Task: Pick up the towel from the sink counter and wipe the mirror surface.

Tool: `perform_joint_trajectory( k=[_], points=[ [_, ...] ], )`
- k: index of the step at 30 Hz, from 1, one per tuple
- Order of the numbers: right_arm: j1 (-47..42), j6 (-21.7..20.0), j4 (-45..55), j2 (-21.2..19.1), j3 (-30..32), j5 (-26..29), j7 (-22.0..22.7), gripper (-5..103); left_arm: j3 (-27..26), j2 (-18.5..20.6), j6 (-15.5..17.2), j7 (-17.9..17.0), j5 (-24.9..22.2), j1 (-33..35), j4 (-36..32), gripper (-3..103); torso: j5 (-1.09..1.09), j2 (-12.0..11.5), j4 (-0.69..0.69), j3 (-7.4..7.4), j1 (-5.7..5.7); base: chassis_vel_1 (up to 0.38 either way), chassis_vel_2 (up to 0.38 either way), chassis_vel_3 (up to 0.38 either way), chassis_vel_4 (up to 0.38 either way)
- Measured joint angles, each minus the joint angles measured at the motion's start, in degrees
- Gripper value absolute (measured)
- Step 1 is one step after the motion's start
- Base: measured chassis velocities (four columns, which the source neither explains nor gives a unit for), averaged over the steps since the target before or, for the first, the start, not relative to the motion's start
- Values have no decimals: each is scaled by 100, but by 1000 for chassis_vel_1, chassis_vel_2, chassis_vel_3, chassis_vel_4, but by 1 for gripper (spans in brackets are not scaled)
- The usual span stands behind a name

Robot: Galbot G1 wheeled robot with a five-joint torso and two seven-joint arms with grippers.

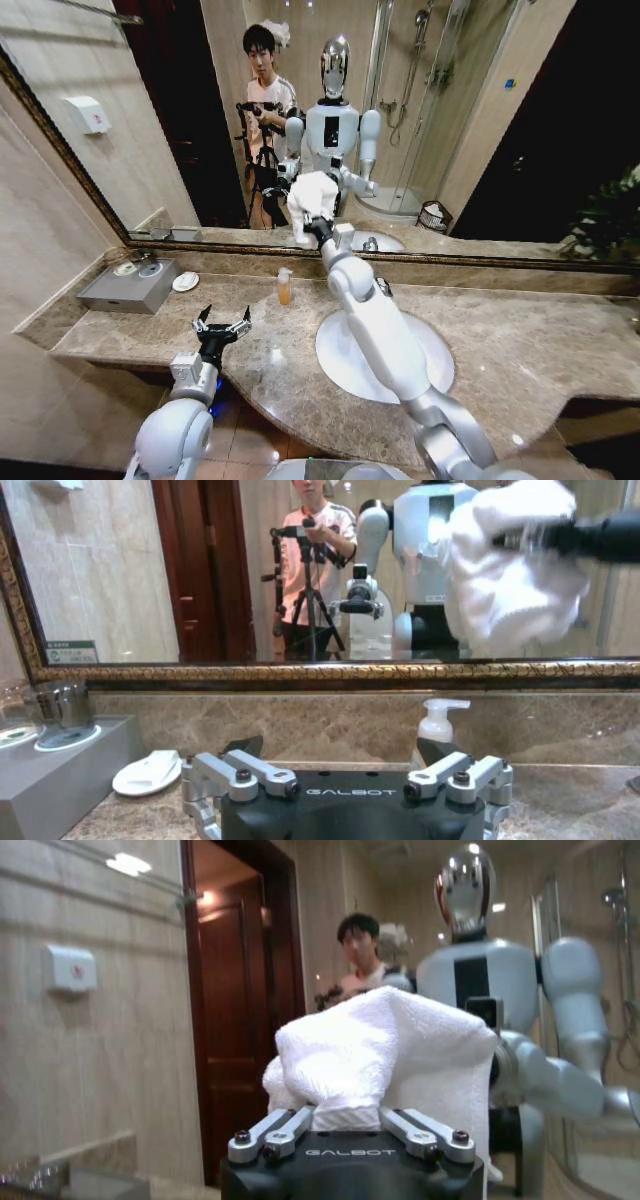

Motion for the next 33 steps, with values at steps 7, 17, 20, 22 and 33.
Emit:
perform_joint_trajectory(
  k=[7,17,20,22,33],
  points=[
    [121,20,139,-91,1,116,120,12,0,0,0,0,0,0,0,100,0,0,0,0,0,0,0,0,0],
    [375,-36,432,-125,88,318,236,12,0,0,0,0,0,0,0,100,-1,0,0,0,0,0,0,0,0],
    [162,-3,225,-110,45,204,137,12,0,0,0,0,0,0,0,100,0,0,0,0,0,0,0,0,0],
    [71,22,129,-95,32,152,105,12,0,0,0,0,0,0,0,100,0,0,1,0,0,0,0,0,0],
    [276,61,394,-147,71,233,172,12,0,0,0,0,0,0,0,100,-1,0,2,0,0,0,0,0,0]
  ],
)
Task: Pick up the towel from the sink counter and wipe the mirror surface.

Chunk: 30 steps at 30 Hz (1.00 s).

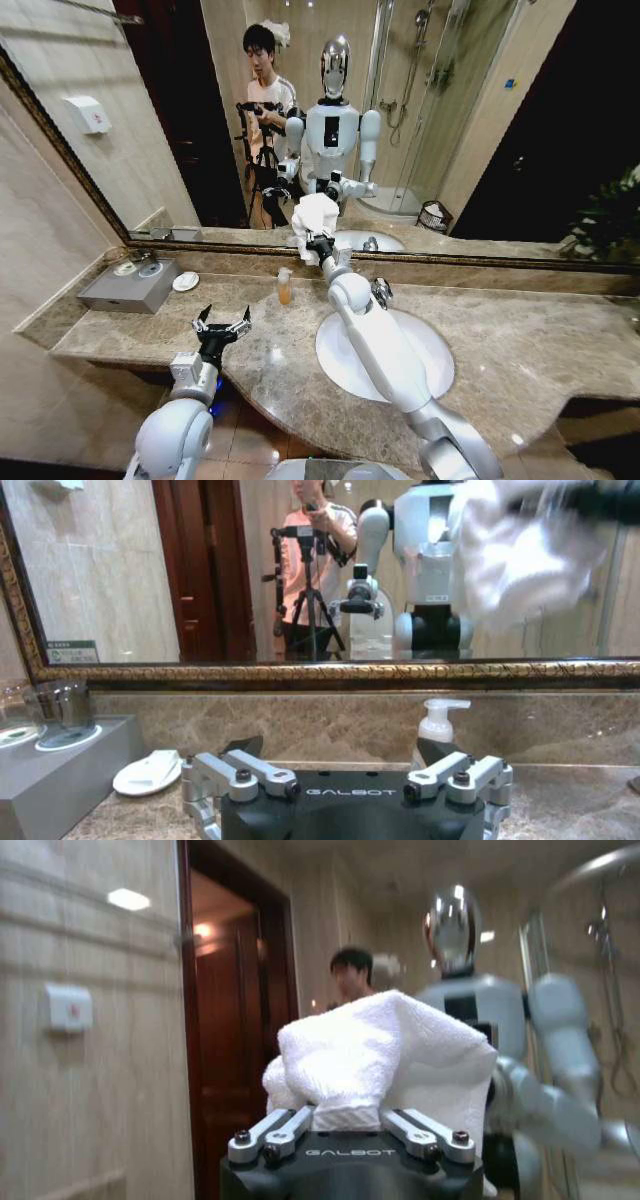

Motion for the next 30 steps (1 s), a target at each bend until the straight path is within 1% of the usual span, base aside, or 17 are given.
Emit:
perform_joint_trajectory(
  k=[2,5,8,11,15,18,25,30],
  points=[
    [89,-14,207,-27,79,16,4,12,0,0,0,0,0,0,0,100,-1,0,-2,0,0,0,0,0,0],
    [56,-31,256,-56,86,18,-10,12,0,0,0,0,0,0,0,100,0,0,-2,0,0,0,0,0,0],
    [-101,-13,92,-55,59,-74,-104,12,0,0,0,0,0,0,0,100,0,0,-2,0,0,0,0,0,0],
    [-415,21,-187,31,25,-122,-176,12,0,0,0,0,0,-1,0,100,0,0,-1,0,0,0,0,0,0],
    [-547,18,-276,64,-11,-137,-202,12,0,0,0,0,0,-1,0,100,0,0,-1,0,0,0,0,0,0],
    [-486,-1,-262,61,-30,-121,-191,12,0,0,0,0,0,0,0,100,0,0,-2,0,0,0,0,0,0],
    [65,-115,265,-23,-27,68,3,12,0,0,0,0,0,0,0,100,-1,0,-1,0,0,0,0,0,0],
    [-15,-120,195,-70,-49,33,-27,12,0,0,0,0,0,-1,0,100,0,0,-1,-1,0,0,0,0,0]
  ],
)
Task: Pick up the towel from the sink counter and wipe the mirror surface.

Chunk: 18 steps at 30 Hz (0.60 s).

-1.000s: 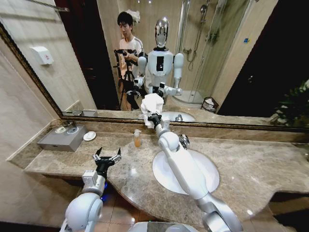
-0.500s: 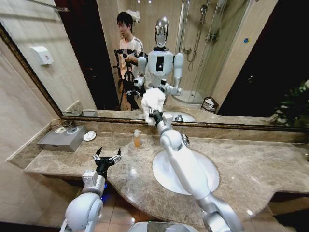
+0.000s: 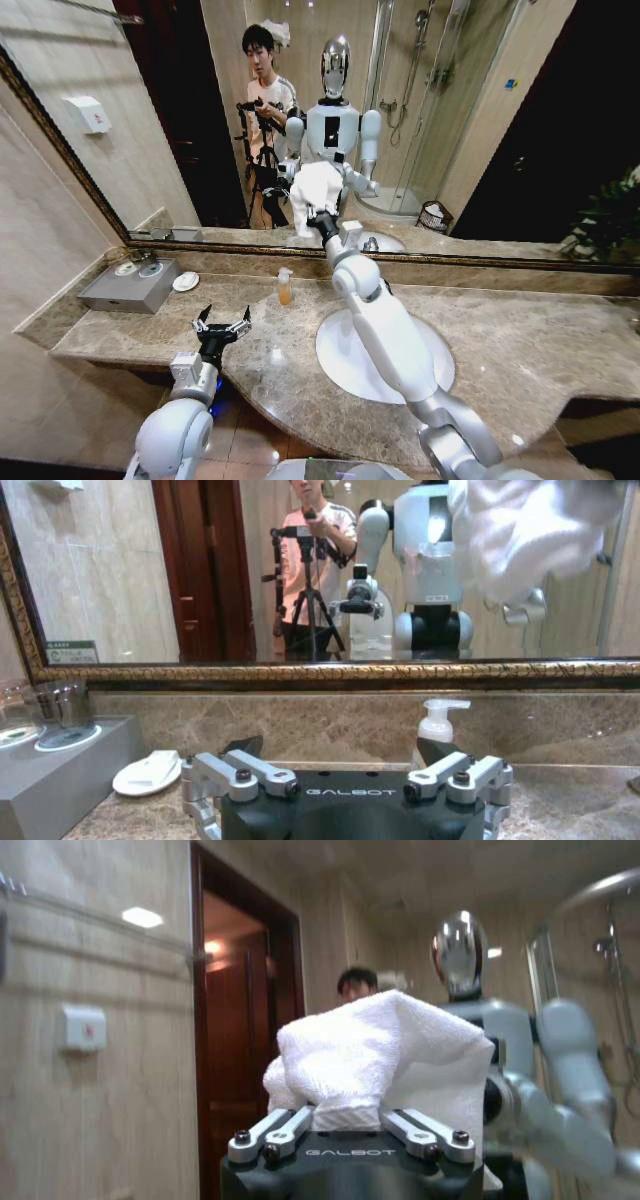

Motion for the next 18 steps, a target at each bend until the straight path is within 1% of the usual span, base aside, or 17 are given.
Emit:
perform_joint_trajectory(
  k=[5,10,11,15,18],
  points=[
    [-409,93,-453,55,-44,-160,-107,12,0,0,0,0,0,0,0,100,0,0,0,0,0,0,0,0,0],
    [-519,98,-498,29,-67,-170,-128,12,0,1,0,0,0,0,0,100,1,0,1,1,0,0,0,0,0],
    [-475,91,-433,6,-69,-153,-120,12,0,0,0,0,0,0,0,100,1,0,-1,1,0,0,0,0,0],
    [-204,57,-182,-54,-33,-19,-30,12,0,0,0,0,0,0,0,100,0,0,1,0,0,0,0,0,0],
    [125,-24,124,-206,69,185,20,12,0,0,0,0,0,0,0,100,0,0,0,0,0,0,0,0,0]
  ],
)
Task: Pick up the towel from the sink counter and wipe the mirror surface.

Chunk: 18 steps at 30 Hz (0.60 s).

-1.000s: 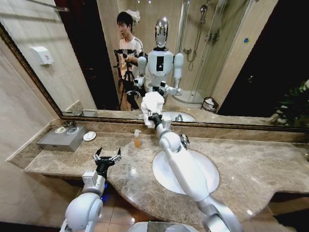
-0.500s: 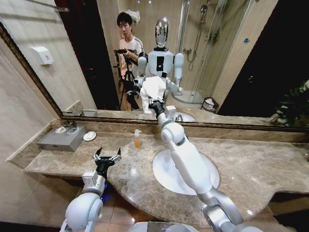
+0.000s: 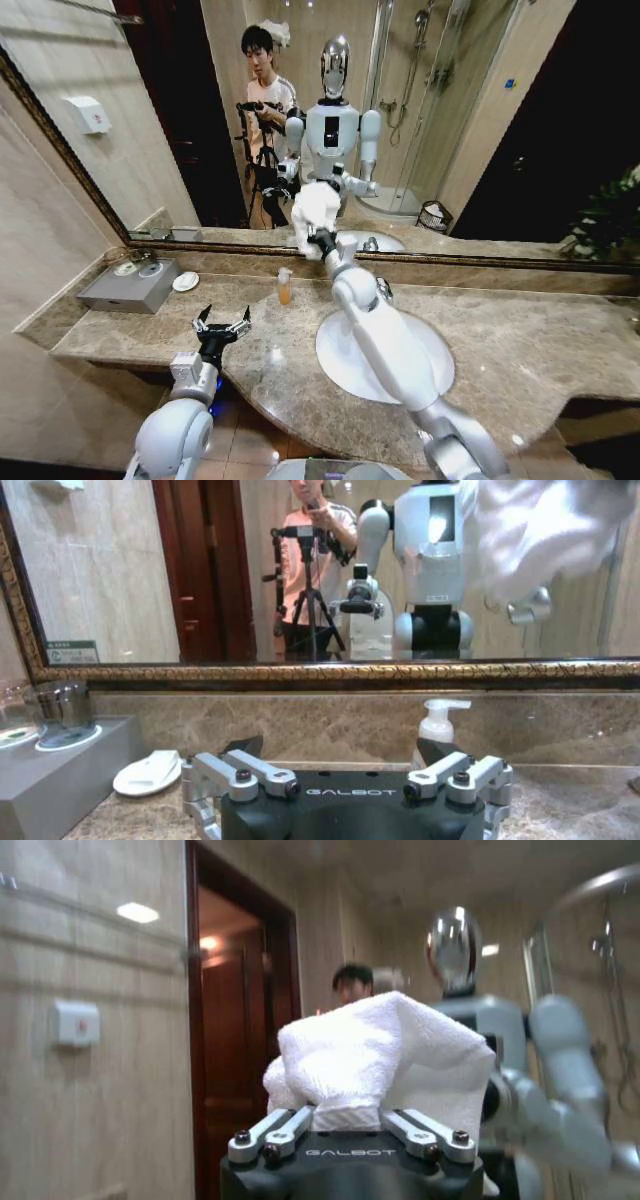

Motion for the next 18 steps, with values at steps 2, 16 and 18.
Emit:
perform_joint_trajectory(
  k=[2,16,18],
  points=[
    [30,-10,43,-32,14,15,0,12,0,0,0,0,0,0,0,100,0,0,0,0,0,0,0,0,0],
    [-1108,89,217,-132,120,38,-100,12,0,1,0,0,0,0,0,100,1,0,0,0,0,0,0,0,0],
    [-1321,82,674,-238,144,60,-90,12,0,0,0,0,0,0,0,100,1,0,0,0,0,0,0,0,0]
  ],
)
